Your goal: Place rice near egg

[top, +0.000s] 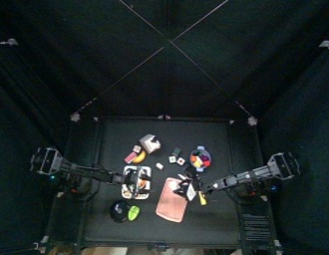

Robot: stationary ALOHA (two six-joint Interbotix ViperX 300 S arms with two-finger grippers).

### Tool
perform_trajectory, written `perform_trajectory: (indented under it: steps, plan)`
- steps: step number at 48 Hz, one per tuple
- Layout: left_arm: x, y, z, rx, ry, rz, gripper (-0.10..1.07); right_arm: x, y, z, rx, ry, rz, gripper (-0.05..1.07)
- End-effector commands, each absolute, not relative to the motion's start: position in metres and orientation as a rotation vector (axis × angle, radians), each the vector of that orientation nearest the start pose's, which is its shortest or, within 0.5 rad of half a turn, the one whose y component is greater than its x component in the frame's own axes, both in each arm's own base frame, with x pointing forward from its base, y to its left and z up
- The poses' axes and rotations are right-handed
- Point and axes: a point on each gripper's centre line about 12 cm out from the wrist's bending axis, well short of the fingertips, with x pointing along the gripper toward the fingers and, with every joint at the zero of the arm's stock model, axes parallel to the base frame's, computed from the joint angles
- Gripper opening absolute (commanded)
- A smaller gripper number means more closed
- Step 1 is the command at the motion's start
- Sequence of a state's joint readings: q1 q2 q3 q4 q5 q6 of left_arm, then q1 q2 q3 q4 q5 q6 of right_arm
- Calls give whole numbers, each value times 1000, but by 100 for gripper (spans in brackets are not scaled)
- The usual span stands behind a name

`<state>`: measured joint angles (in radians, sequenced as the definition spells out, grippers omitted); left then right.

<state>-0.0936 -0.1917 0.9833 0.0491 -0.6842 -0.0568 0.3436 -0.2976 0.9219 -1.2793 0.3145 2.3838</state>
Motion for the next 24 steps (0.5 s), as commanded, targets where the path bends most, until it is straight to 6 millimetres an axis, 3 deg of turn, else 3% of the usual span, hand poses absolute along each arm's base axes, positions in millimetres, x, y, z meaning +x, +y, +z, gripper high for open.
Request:
perform_trajectory:
  steps: [1, 14, 24]
  plan:
    - [329, -34, 214, -21, 80, -118, 83, 281, 76, 186, 919, 612, -423, 60]
    - [328, -33, 214, -29, 82, -111, 83, 257, 103, 173, 982, 706, -725, 60]
    - [329, -33, 213, -29, 83, -111, 83, 264, 114, 160, 973, 752, -867, 61]
